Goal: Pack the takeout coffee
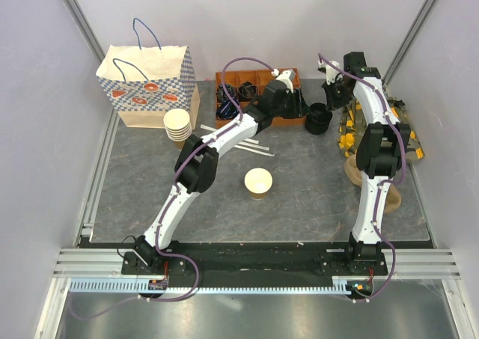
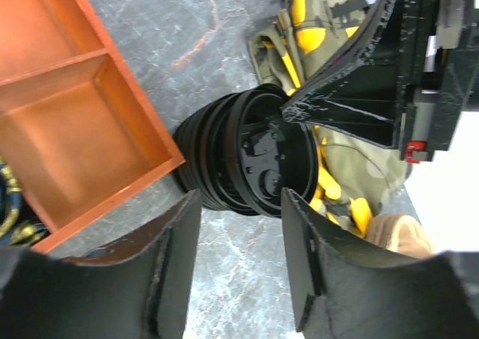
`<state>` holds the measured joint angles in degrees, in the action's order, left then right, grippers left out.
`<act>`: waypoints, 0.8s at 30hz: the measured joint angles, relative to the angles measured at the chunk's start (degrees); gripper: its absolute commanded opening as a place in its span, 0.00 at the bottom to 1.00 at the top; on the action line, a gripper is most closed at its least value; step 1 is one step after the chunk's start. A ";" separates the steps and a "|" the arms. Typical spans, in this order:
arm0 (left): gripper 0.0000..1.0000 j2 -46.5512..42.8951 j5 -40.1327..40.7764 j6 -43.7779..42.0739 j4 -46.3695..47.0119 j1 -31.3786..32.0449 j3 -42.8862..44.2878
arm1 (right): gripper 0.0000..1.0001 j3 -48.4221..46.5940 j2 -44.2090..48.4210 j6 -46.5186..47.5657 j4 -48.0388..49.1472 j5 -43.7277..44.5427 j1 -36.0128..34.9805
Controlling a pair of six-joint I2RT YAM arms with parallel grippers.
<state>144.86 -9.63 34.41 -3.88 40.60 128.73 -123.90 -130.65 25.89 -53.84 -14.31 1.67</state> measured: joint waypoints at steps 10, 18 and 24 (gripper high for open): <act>0.46 2.75 -1.57 2.54 1.49 0.00 0.00 | 0.00 0.00 0.00 -0.22 0.00 -0.09 0.00; 0.41 3.74 -3.08 4.22 3.34 0.00 0.02 | 0.00 0.00 0.00 -0.20 0.07 0.04 0.09; 0.36 3.74 -4.46 5.27 4.79 0.00 0.02 | 0.00 0.00 0.00 -0.24 0.11 -0.09 0.09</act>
<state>148.59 -14.09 39.68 0.91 40.60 128.75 -123.90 -130.65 25.65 -53.74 -14.39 1.76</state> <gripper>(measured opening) 0.373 0.019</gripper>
